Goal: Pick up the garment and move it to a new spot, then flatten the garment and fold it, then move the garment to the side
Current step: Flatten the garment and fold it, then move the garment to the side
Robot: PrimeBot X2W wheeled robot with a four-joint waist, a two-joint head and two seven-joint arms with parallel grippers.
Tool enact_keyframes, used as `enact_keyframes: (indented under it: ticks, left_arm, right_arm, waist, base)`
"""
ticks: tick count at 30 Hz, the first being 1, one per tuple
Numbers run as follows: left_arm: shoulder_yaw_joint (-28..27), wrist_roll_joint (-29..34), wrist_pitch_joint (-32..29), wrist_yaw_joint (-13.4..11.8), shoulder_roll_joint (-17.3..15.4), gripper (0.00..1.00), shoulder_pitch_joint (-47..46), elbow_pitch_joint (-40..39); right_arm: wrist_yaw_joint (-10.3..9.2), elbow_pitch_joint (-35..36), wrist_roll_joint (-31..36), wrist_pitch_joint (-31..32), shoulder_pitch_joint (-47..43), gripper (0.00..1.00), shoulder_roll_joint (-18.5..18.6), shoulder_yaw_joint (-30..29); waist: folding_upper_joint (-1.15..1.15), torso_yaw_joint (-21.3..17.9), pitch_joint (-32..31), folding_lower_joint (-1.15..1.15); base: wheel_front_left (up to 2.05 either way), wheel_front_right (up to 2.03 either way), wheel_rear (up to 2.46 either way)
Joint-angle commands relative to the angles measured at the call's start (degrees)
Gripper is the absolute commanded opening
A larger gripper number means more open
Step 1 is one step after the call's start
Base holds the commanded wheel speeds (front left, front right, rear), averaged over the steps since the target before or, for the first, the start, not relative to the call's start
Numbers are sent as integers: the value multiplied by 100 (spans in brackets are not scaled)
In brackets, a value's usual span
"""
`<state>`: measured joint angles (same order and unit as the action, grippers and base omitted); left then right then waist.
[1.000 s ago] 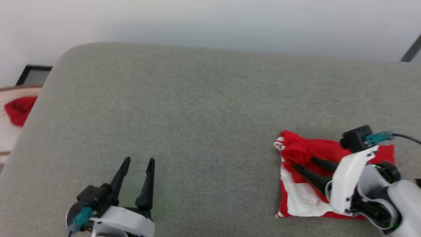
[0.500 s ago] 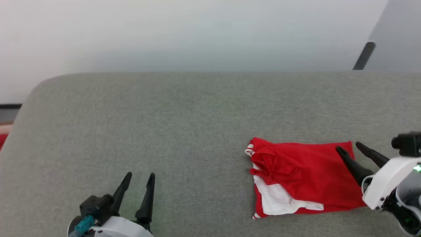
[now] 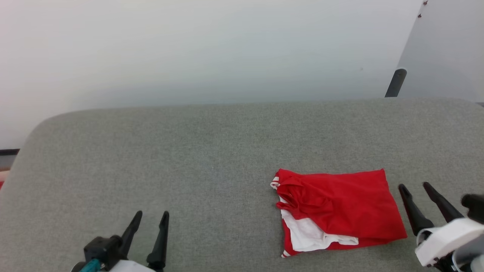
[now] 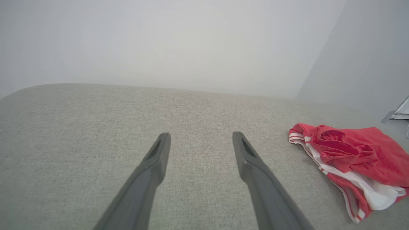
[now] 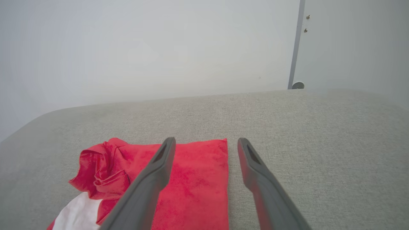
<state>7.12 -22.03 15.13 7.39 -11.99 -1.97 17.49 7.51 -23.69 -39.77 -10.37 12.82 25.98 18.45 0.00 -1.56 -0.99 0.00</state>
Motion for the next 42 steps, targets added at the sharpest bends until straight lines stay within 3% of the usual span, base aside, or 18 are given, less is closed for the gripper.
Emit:
enact_keyframes:
  ticks: [1,10,22,32,42]
  left_arm:
    - [-25,28,-3,13,-24,100,63,-16]
    - [-217,173,-3,13,-131,100,406,-407]
    - [-554,352,-4,-36,37,100,1240,-1101]
    - [-540,401,-4,-33,157,100,1178,-1252]
    - [-517,432,-4,-46,199,100,1151,-1296]
  right_arm:
    - [-3,35,61,-46,-58,100,-36,-70]
    - [-3,765,714,0,-760,100,-469,-884]
    - [-3,2372,1489,696,-1977,100,-1143,-2224]
    - [-4,2867,1672,1085,-2137,100,-1427,-2355]
    - [-4,2777,1655,1491,-2092,100,-1377,-2237]
  waist:
    - [0,6,-38,0]
    - [0,50,-100,0]
    - [0,149,-60,0]
    - [0,207,-33,0]
    - [0,205,8,0]
  base:
    - [0,0,0]
    - [0,0,0]
    - [0,0,0]
    - [0,0,0]
    - [0,0,0]
